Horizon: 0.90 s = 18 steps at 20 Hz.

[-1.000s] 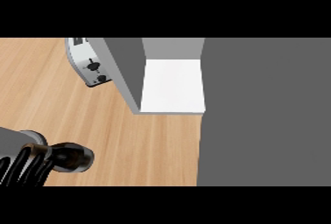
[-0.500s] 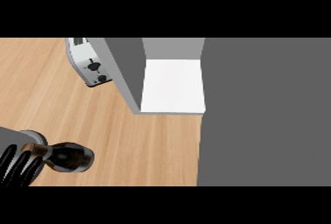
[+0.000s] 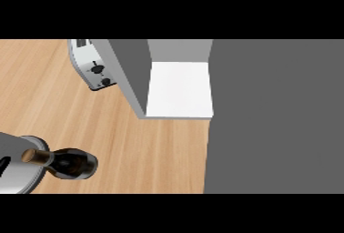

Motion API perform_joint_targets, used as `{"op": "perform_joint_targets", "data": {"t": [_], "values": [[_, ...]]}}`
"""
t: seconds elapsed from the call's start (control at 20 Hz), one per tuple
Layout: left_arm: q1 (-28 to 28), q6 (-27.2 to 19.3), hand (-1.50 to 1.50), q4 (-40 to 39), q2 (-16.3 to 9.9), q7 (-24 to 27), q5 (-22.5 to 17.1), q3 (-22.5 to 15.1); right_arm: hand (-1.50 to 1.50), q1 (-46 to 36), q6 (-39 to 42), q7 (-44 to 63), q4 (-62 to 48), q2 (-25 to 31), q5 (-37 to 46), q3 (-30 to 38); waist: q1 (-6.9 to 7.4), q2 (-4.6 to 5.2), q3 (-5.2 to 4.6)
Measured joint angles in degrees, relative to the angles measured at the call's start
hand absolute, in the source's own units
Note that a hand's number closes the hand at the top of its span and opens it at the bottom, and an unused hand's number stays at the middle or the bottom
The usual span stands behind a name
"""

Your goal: Pick up the wine, place it into the cabinet and close the cabinet

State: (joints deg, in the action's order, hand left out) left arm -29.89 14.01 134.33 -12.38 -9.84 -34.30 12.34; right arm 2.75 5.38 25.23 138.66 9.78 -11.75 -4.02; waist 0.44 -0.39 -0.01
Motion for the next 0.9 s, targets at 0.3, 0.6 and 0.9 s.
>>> {"op": "perform_joint_targets", "data": {"t": [0.3, 0.6, 0.9], "values": [[2.35, -0.22, -1.50, -1.67, -1.77, -2.11, -5.77, 6.83, -1.50, -0.17, 0.11, 0.31, 0.10, 0.08, 0.13, 0.74, -0.16, 0.02, 0.01], [4.96, 0.90, -1.50, -4.02, -4.81, -5.49, -16.87, 13.50, -1.50, -0.80, 0.23, 1.10, 0.26, -0.18, 0.31, 0.53, -0.34, 0.15, 0.00], [6.72, 3.36, -1.50, -8.74, -6.07, -8.09, -20.75, 15.65, -1.50, -2.69, -0.56, 4.43, 0.84, 0.15, 0.37, 0.86, -0.60, 0.21, -0.01]]}}
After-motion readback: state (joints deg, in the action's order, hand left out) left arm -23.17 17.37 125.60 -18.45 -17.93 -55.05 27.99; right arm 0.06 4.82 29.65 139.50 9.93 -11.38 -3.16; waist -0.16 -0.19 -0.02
